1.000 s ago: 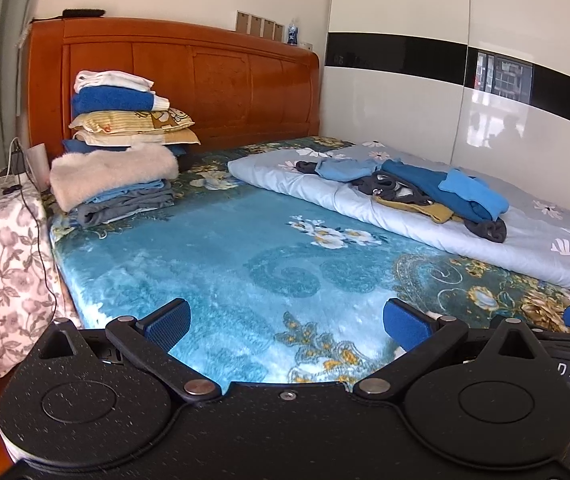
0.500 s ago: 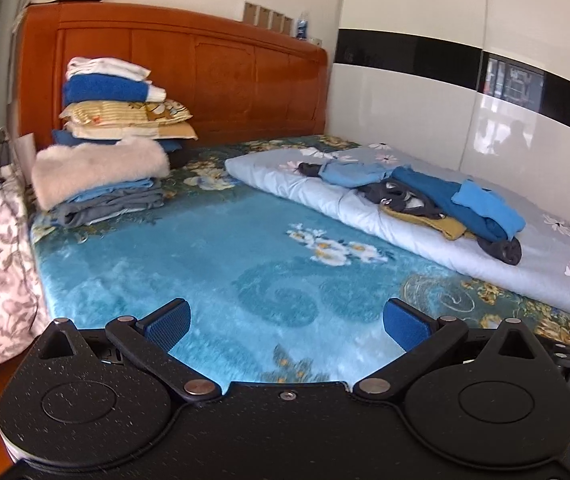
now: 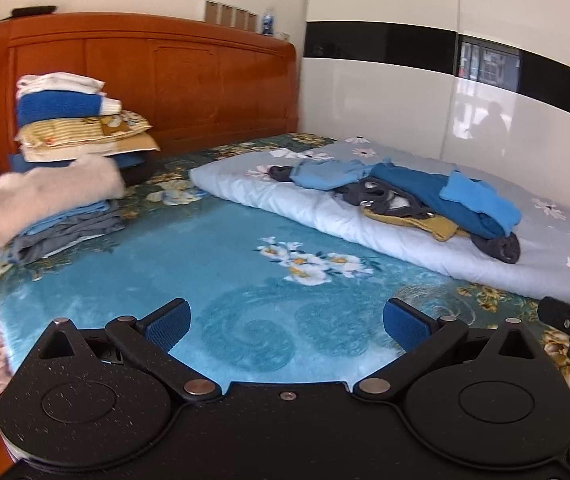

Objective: Fold clothes
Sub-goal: 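Move both tools toward the clothes pile on the pillow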

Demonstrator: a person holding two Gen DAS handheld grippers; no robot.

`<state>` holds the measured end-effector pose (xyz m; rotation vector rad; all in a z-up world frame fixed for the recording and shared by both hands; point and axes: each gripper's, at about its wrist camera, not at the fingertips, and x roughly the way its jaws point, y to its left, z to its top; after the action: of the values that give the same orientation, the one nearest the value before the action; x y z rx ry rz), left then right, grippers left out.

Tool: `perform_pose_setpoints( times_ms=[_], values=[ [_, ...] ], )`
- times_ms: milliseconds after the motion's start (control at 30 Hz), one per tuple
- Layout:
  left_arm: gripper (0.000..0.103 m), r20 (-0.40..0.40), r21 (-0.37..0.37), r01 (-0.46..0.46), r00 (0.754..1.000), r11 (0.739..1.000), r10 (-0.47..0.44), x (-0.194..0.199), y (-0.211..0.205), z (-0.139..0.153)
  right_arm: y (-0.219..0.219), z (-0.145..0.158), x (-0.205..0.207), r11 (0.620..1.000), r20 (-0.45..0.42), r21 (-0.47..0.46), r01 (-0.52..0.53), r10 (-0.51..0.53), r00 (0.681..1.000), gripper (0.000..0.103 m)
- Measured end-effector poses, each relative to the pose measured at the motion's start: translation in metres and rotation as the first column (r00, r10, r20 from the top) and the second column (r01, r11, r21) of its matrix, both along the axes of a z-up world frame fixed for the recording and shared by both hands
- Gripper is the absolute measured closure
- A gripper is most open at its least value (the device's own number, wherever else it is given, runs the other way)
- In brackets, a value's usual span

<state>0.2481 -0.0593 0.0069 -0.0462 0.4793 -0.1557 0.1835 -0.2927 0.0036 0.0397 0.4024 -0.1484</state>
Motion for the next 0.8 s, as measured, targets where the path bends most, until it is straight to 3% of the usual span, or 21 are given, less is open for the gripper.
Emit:
perform_pose_setpoints(
  times_ms=[100,400,700,800],
  values=[
    [0.001,-0.01,-0.007,0.015,1.0,1.0,-0.015,0.017,-0.008,-0.002,-0.007,0.002,0.017,0.999,0.026,-0.02,0.026,-0.025,0.999,0.0],
    [0.001,0.022,0.035,0.107,0.994,0.994,-0.108,0.072,-0.027,-0.01,-0.045,0.001,0.065,0.997,0.023,0.061,0.036,-0.037,0.999,0.0],
    [0.001,0.011,-0.023,0.103,0.995,0.994,-0.103,0.124,-0.034,-0.026,-0.071,-0.012,0.113,0.987,0.014,0.115,0.112,-0.115,0.993,0.0],
    [0.001,0.029,0.002,0.106,0.994,0.994,-0.106,0.141,-0.037,-0.03,-0.078,-0.021,0.127,0.979,-0.005,0.142,0.143,-0.143,0.99,0.0]
  ],
)
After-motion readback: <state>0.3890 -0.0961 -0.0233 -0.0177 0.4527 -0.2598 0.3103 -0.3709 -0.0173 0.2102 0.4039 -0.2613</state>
